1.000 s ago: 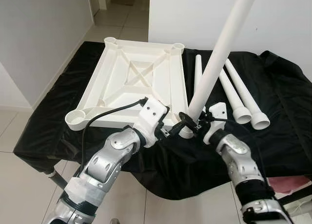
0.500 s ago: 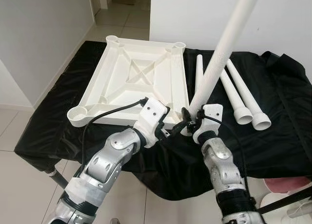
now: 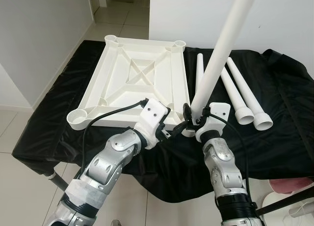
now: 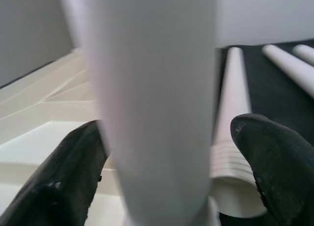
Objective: Building children table
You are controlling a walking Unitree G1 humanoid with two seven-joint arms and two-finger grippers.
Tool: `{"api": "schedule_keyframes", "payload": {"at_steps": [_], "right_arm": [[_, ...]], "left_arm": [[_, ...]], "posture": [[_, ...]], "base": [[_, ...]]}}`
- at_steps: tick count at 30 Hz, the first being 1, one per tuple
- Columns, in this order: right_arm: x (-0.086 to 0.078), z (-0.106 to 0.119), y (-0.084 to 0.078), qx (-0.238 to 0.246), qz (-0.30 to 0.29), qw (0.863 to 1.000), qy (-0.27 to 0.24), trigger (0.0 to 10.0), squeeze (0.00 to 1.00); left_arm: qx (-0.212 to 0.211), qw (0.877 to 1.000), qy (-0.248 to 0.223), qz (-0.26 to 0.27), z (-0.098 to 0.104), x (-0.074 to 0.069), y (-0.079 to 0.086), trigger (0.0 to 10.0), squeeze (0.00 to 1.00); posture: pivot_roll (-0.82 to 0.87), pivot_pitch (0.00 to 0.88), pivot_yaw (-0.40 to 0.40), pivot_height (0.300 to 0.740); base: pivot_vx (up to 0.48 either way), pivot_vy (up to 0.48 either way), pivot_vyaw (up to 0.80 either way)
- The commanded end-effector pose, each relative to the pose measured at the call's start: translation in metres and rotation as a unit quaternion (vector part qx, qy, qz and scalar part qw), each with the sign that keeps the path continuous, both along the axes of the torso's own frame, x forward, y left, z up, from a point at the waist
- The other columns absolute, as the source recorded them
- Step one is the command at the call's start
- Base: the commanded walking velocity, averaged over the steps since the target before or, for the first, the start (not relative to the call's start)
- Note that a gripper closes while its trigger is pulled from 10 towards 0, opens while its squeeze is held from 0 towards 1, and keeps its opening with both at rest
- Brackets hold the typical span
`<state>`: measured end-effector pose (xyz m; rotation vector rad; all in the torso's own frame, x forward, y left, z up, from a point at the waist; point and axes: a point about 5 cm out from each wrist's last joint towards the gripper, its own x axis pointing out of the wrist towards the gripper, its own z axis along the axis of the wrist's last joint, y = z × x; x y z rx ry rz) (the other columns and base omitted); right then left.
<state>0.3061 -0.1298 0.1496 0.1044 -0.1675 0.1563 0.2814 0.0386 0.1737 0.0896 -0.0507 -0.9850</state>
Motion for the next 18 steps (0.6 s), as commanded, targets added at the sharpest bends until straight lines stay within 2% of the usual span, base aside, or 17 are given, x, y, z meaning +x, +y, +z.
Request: {"api": "schedule_keyframes", "payload": {"at_steps": [1, 2, 3, 5, 9, 11, 15, 18], "right_arm": [[-0.002, -0.004, -0.002, -0.002, 0.025, 1.000, 0.009, 10.0, 0.72], [-0.002, -0.004, -0.002, -0.002, 0.025, 1.000, 0.009, 10.0, 0.72], [-0.003, -0.004, -0.003, -0.011, 0.046, 0.999, 0.010, 10.0, 0.00], [-0.002, -0.003, -0.007, -0.023, 0.078, 0.997, 0.006, 10.0, 0.00], [0.000, -0.001, -0.010, -0.031, 0.093, 0.995, 0.001, 10.0, 0.00], [0.003, -0.001, -0.013, -0.063, 0.157, 0.986, -0.003, 10.0, 0.00], [0.005, -0.003, -0.014, -0.082, 0.180, 0.980, 0.000, 10.0, 0.00], [0.013, -0.007, -0.017, -0.111, 0.201, 0.973, 0.012, 10.0, 0.00]], "left_arm": [[0.003, 0.999, 0.000, -0.038, 0.001, -0.005, -0.003, 10.0, 0.00], [0.003, 0.999, 0.000, -0.038, 0.001, -0.005, -0.003, 10.0, 0.00], [0.003, 0.999, 0.000, -0.038, 0.001, -0.005, -0.003, 10.0, 0.00], [0.004, 0.999, 0.000, -0.039, 0.001, -0.005, -0.003, 10.0, 0.00], [0.005, 0.999, 0.001, -0.040, 0.001, -0.005, -0.003, 10.0, 0.00], [0.008, 0.999, 0.001, -0.045, 0.000, -0.006, -0.003, 10.0, 0.00], [0.009, 0.999, 0.001, -0.046, 0.000, -0.006, -0.003, 10.0, 0.00], [0.010, 0.999, 0.000, -0.049, 0.000, -0.007, -0.004, 10.0, 0.00]], "posture": [[-0.01, 0.044, -0.025, 0.740], [-0.01, 0.044, -0.025, 0.740], [-0.01, 0.044, -0.025, 0.740], [-0.01, 0.045, -0.024, 0.740], [-0.02, 0.042, -0.022, 0.740], [-0.02, 0.039, -0.023, 0.740], [-0.01, 0.037, -0.023, 0.740], [-0.01, 0.036, -0.023, 0.740]], "base": [[0.000, 0.000, 0.00], [0.000, 0.000, 0.00], [0.000, 0.000, 0.00], [0.000, 0.000, 0.00], [0.000, 0.000, 0.00], [0.000, 0.000, 0.00], [0.000, 0.000, 0.00], [0.000, 0.000, 0.00]]}}
